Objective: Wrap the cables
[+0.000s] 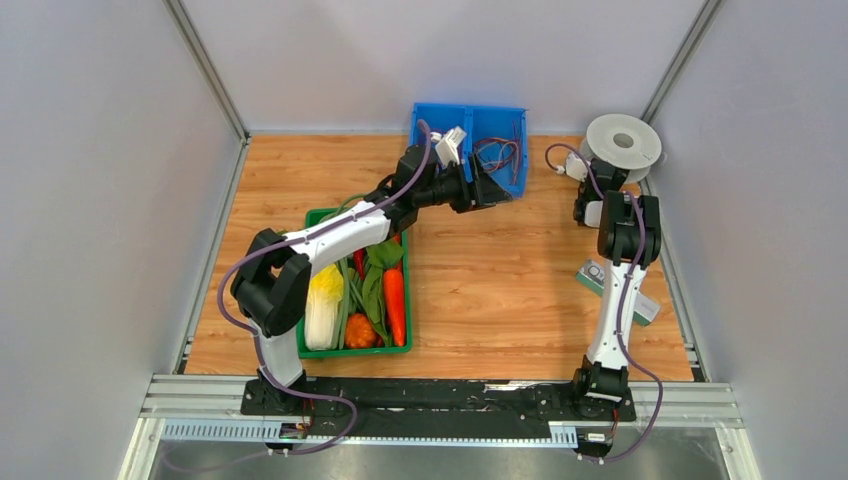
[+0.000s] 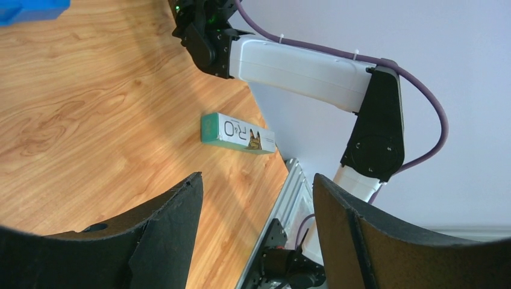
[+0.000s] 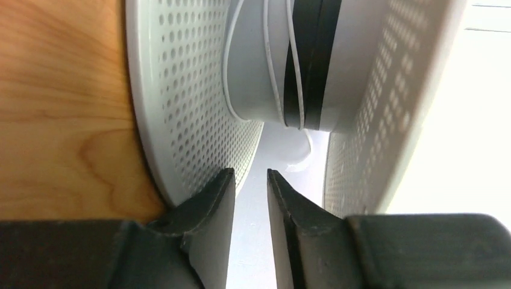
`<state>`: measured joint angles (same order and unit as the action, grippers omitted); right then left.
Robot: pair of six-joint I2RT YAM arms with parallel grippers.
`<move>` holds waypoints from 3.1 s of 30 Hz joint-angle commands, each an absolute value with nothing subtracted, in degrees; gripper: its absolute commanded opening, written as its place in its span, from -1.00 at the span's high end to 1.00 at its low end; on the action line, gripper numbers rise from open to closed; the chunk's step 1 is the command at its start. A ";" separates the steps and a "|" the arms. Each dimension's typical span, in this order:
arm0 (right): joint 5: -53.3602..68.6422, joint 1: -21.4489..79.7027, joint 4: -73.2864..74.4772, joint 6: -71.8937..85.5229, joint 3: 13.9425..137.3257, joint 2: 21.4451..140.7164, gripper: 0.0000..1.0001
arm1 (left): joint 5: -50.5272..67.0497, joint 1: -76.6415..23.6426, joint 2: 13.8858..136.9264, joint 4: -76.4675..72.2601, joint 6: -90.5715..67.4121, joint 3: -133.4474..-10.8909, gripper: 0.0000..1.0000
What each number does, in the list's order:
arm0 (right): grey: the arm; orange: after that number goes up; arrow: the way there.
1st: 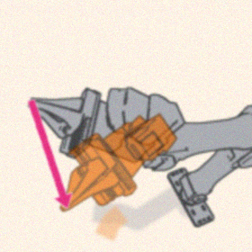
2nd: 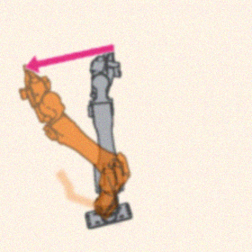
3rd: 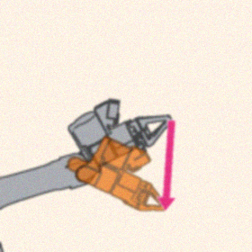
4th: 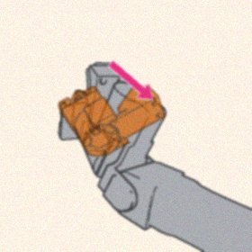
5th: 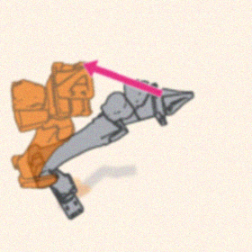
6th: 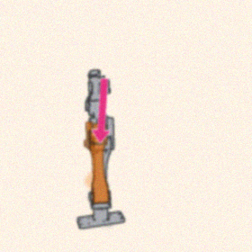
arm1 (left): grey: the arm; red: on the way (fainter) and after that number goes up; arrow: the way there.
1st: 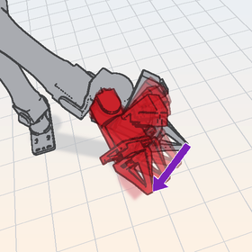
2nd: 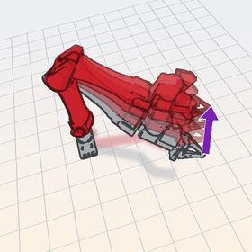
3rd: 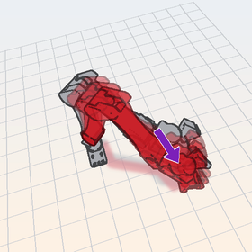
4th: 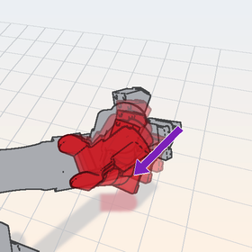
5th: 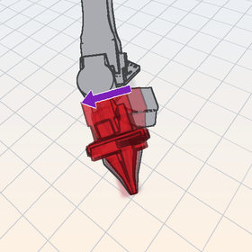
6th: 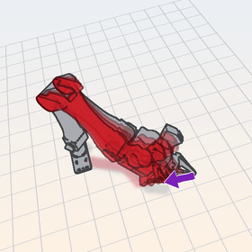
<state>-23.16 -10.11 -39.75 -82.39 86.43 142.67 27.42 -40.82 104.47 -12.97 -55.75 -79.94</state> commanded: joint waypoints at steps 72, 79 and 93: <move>18.55 -5.98 23.55 -4.39 61.45 65.05 -1.00 | 11.62 8.79 79.02 56.70 9.23 -89.15 -0.58; 17.84 -5.98 22.94 -4.39 54.85 60.39 -1.00 | 1.67 0.36 71.11 51.68 10.90 -77.96 -0.60; 19.42 -5.98 23.82 -5.98 53.26 56.43 -1.00 | 2.02 -4.04 72.60 51.77 5.89 -82.00 -0.61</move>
